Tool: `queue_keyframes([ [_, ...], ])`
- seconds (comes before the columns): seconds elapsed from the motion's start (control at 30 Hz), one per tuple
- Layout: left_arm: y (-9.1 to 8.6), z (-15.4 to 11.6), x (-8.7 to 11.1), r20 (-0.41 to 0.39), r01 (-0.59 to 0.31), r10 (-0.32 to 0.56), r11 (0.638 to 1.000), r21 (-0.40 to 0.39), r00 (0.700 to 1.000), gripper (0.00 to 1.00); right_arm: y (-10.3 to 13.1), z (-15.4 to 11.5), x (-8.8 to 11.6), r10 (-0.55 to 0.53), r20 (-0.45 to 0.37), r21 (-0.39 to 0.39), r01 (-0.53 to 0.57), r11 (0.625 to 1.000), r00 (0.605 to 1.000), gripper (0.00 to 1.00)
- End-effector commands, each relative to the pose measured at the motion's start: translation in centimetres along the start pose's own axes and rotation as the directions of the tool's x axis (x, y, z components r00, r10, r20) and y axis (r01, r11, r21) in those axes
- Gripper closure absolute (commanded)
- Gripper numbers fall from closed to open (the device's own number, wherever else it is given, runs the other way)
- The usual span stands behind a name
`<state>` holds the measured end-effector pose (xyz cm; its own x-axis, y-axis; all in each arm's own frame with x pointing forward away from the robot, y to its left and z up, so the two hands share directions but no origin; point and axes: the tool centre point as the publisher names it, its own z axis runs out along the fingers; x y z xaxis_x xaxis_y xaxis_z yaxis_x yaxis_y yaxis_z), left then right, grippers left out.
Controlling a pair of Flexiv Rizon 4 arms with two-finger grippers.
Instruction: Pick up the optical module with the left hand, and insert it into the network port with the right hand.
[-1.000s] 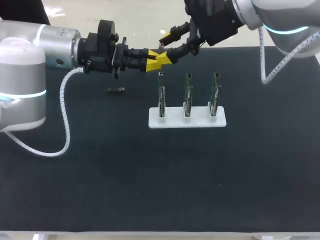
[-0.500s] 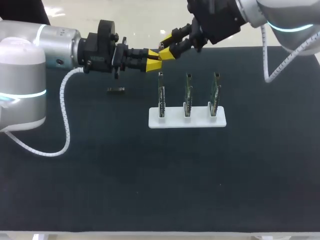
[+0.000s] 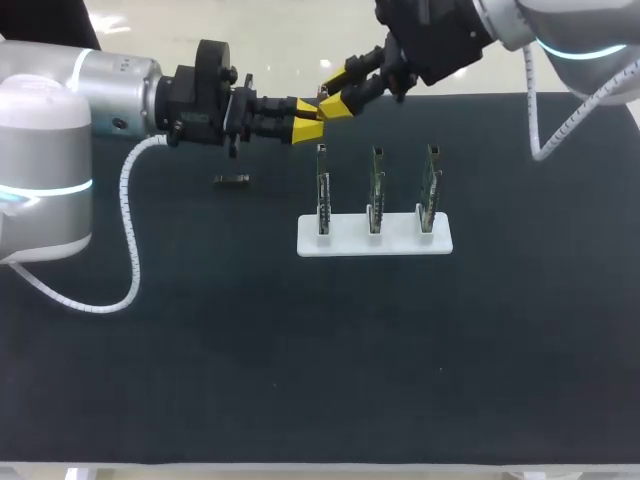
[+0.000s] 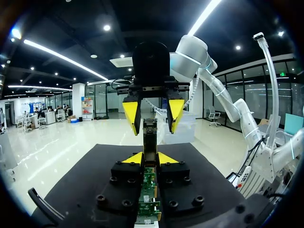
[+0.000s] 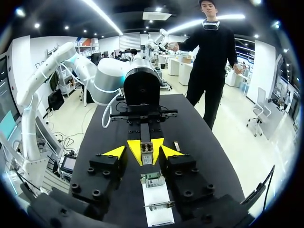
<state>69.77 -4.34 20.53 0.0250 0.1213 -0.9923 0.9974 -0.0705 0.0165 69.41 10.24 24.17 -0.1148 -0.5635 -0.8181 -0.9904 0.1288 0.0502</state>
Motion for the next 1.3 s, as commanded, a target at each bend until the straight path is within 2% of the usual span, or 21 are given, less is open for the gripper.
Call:
queue_keyframes([
  [0.03,-0.01,-0.03,0.05,0.002,-0.002,0.002,1.0,-0.001,1.0,1.0,-0.32,0.21,-0.22,0.003,-0.003,-0.003,-0.003,1.0,1.0,0.57],
  [0.17,-0.01,-0.03,0.05,0.002,-0.002,0.002,1.0,-0.001,1.0,1.0,-0.33,0.29,-0.39,0.004,0.001,-0.006,-0.004,1.0,1.0,0.56],
  [0.23,-0.01,-0.03,0.05,0.002,-0.002,0.002,1.0,-0.001,1.0,1.0,-0.29,0.33,-0.51,0.007,-0.002,-0.006,-0.007,1.0,1.0,0.62],
  [0.53,-0.01,-0.03,0.05,0.002,-0.002,0.002,1.0,-0.001,1.0,1.0,-0.24,0.48,-0.63,0.012,-0.002,-0.002,-0.012,1.0,1.0,0.65],
  [0.57,-0.01,-0.03,0.05,0.002,-0.002,0.002,1.0,-0.001,1.0,1.0,-0.24,0.48,-0.64,0.012,-0.002,-0.002,-0.012,1.0,1.0,0.73],
  [0.6,-0.01,-0.03,0.05,0.002,-0.002,0.002,1.0,-0.001,1.0,1.0,-0.25,0.49,-0.64,0.012,-0.003,-0.002,-0.012,1.0,1.0,1.0],
  [1.13,-0.01,-0.03,0.05,0.002,-0.002,0.002,1.0,-0.001,1.0,1.0,-0.48,0.67,-0.81,0.017,-0.009,-0.005,-0.017,1.0,1.0,1.0],
  [1.17,-0.01,-0.03,0.05,0.002,-0.002,0.002,1.0,-0.001,1.0,0.35,-0.49,0.68,-0.81,0.017,-0.009,-0.005,-0.017,1.0,1.0,1.0],
  [1.2,-0.01,-0.03,0.05,0.002,-0.002,0.002,1.0,-0.001,1.0,0.0,-0.49,0.69,-0.82,0.017,-0.009,-0.005,-0.017,1.0,1.0,1.0],
  [1.3,-0.01,-0.03,0.05,0.002,-0.002,0.002,1.0,-0.001,1.0,0.0,-0.52,0.7,-0.84,0.017,-0.01,-0.004,-0.017,1.0,1.0,1.0],
])
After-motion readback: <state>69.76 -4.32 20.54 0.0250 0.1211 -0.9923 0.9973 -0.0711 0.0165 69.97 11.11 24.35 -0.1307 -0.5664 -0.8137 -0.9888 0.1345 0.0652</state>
